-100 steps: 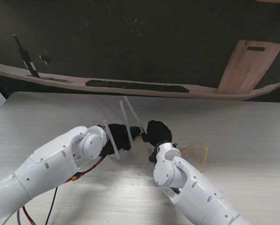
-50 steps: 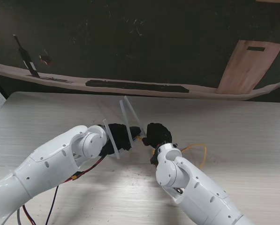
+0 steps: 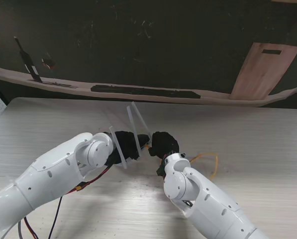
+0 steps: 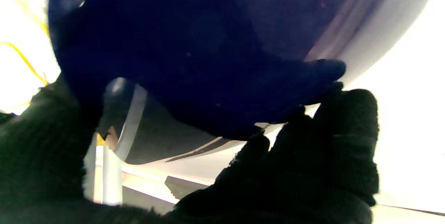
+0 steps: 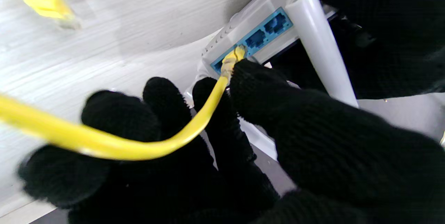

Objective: Untangle the Ethernet cable and plug it into the router

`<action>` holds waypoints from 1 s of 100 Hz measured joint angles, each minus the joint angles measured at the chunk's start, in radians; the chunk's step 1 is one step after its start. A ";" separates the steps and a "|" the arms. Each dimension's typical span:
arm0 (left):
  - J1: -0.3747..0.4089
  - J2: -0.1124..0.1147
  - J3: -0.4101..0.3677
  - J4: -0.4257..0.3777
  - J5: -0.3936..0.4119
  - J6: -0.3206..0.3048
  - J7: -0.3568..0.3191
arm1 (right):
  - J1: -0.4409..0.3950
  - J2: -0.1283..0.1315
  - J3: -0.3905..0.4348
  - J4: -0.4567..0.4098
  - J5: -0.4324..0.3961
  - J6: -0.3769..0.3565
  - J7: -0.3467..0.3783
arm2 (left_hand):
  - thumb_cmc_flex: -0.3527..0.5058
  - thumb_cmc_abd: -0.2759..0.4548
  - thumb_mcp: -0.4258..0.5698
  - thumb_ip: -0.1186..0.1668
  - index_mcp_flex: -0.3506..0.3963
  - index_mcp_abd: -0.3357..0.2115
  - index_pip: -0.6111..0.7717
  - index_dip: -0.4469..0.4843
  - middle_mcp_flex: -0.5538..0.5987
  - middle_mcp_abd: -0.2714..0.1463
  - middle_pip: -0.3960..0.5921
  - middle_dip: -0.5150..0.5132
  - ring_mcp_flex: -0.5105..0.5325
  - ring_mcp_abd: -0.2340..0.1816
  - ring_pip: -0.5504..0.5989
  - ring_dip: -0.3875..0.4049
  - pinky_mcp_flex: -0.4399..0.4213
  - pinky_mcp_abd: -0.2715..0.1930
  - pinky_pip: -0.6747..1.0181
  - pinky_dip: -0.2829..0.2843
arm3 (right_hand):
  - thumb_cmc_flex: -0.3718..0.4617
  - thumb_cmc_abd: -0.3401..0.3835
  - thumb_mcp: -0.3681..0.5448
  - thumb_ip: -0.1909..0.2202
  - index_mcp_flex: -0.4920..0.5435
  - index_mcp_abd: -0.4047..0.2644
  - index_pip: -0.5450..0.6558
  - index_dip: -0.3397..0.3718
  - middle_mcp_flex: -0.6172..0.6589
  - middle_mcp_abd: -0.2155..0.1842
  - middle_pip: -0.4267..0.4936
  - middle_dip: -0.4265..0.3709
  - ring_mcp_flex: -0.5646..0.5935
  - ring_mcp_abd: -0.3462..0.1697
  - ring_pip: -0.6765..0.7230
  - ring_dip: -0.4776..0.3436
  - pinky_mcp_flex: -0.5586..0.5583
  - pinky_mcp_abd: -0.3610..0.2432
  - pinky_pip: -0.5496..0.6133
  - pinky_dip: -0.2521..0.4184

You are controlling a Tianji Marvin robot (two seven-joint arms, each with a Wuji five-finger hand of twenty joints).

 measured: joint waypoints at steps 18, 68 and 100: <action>-0.002 0.000 0.001 0.001 -0.002 -0.001 -0.003 | 0.004 -0.003 -0.005 0.005 0.006 0.000 0.001 | 0.000 0.000 0.000 0.000 0.000 0.000 0.000 0.000 0.000 0.000 0.000 0.000 0.000 0.000 0.000 0.000 0.000 0.000 0.000 0.000 | 0.025 0.000 0.011 0.000 0.014 0.000 0.012 0.000 0.013 -0.012 0.002 0.000 0.004 -0.012 0.032 0.016 0.009 -0.008 0.024 0.028; -0.007 0.001 0.002 0.005 -0.011 -0.008 -0.008 | 0.019 -0.011 -0.024 0.039 0.002 -0.025 -0.030 | 0.000 0.000 0.000 0.000 0.000 0.000 0.000 0.000 0.000 0.000 0.000 0.000 0.000 0.000 0.001 0.001 0.000 0.000 0.000 0.001 | 0.057 -0.002 0.012 -0.009 0.039 -0.017 0.028 0.020 0.046 -0.045 0.026 -0.023 0.017 -0.046 0.112 0.075 0.033 -0.055 0.080 0.106; -0.013 0.005 -0.002 0.014 -0.036 -0.038 -0.019 | 0.035 -0.019 -0.038 0.069 -0.011 -0.051 -0.065 | 0.000 0.000 0.000 0.000 0.000 0.000 0.000 0.000 0.001 0.000 0.000 0.001 0.000 0.002 0.004 0.002 0.000 0.002 0.006 0.013 | 0.057 -0.066 0.047 0.005 0.069 -0.018 0.029 0.101 0.058 -0.092 0.110 0.069 0.027 -0.105 0.257 0.166 0.067 -0.150 0.173 0.208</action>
